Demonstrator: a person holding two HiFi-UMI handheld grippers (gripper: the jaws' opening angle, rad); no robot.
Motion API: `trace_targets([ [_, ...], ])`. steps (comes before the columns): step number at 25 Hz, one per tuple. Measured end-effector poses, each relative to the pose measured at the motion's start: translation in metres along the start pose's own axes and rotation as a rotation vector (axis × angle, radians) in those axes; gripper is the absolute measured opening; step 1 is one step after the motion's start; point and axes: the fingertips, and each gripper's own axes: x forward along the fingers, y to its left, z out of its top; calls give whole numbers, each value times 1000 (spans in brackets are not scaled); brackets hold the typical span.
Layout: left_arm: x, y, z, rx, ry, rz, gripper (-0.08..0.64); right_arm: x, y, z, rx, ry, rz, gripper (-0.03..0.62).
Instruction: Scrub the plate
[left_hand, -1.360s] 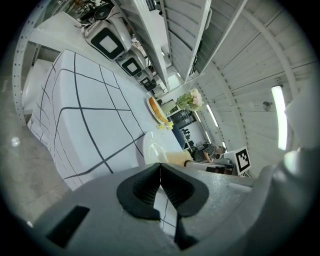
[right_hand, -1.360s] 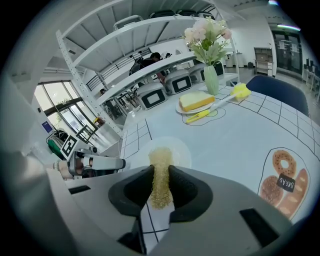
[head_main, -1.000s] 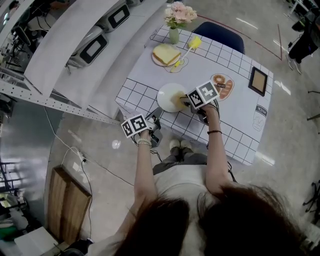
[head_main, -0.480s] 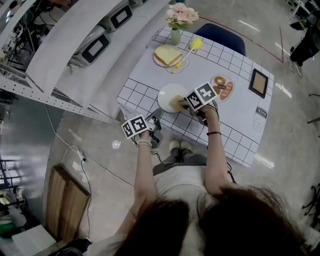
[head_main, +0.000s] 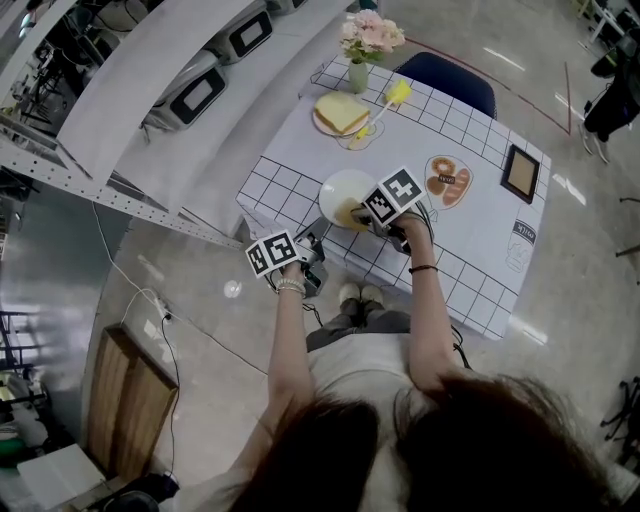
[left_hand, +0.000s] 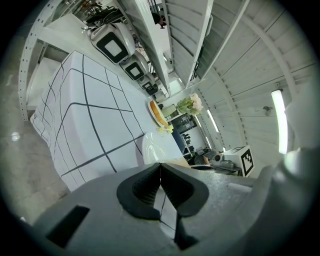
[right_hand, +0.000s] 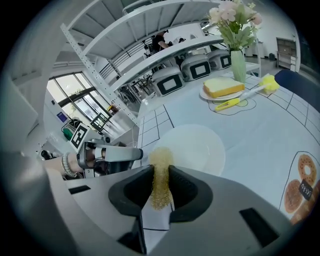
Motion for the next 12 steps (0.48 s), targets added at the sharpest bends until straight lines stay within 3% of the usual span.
trace_targets([
  [12, -1, 1, 4, -6, -9, -1, 11, 9, 7, 5, -14, 11, 29, 80],
])
